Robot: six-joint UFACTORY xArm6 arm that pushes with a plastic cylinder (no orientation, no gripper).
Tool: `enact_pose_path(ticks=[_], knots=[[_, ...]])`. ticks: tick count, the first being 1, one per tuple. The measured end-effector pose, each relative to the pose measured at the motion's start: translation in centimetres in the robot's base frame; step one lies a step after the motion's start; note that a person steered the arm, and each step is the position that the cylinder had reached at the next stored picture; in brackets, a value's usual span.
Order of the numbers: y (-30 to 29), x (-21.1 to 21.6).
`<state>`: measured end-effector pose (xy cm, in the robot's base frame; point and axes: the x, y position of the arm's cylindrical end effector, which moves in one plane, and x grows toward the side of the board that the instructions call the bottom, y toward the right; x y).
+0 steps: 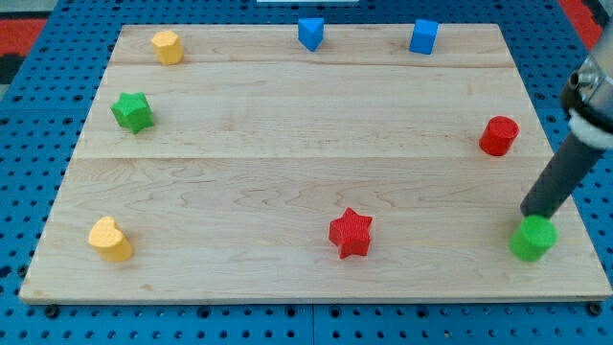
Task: Slide the green circle to the bottom right of the board
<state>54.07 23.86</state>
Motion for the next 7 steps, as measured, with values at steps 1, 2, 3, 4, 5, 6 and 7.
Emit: enact_pose_path(ticks=[1, 2, 3, 4, 5, 6, 7], knots=[[0.7, 0.1], [5.7, -3.4], [5.0, -6.9], [10.6, -9.3], [7.1, -16.1], [-2.1, -19.9], [-15.0, -20.0]])
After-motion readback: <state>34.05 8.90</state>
